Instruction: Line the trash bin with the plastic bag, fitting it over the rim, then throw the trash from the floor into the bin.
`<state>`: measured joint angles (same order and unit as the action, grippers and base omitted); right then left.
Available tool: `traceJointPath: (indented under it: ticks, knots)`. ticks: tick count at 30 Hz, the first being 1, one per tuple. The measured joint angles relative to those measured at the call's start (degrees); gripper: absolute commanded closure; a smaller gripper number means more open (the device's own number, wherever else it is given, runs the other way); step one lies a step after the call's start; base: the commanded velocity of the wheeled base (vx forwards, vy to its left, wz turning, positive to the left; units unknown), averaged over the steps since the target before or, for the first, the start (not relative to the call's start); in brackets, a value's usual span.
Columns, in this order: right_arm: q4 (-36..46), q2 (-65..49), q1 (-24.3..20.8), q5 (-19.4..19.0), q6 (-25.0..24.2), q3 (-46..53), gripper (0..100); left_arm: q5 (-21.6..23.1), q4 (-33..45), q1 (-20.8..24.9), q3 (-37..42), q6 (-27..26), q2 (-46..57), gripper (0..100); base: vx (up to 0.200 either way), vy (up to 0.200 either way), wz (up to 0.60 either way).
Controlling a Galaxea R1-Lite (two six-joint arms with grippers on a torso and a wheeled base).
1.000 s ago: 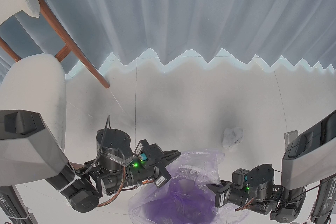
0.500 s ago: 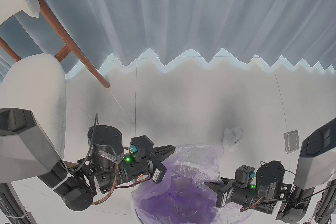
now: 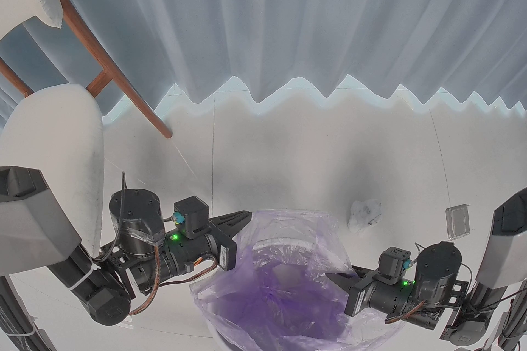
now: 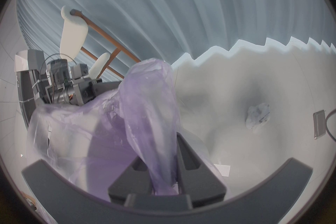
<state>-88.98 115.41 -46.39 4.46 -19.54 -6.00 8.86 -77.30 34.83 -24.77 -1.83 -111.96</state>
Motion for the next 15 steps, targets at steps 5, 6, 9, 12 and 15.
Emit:
traceJointPath:
  ticks: [5,6,9,12,15]
  knots:
    - [0.02,-1.0,1.6,0.02,0.2,-0.69,100,0.06,-3.22,-0.88,2.21,2.12,0.0,100,0.0,0.0,0.0]
    - [0.02,-1.22,1.79,0.0,0.22,-0.8,100,0.06,-3.57,-1.1,2.72,2.49,-0.04,100,0.0,0.0,0.0]
    - [0.02,-1.85,2.06,-0.01,0.22,-1.0,100,0.11,-4.16,-1.21,4.11,3.63,-0.17,100,0.0,0.0,0.0]
    - [0.02,-2.43,2.16,-0.04,0.04,-1.33,100,0.09,-4.91,-1.32,4.9,5.05,-0.28,100,0.0,0.0,0.0]
    - [0.02,-2.82,2.23,-0.04,-0.18,-1.55,100,0.0,-5.63,-1.37,5.18,6.56,-0.56,100,0.0,0.0,0.0]
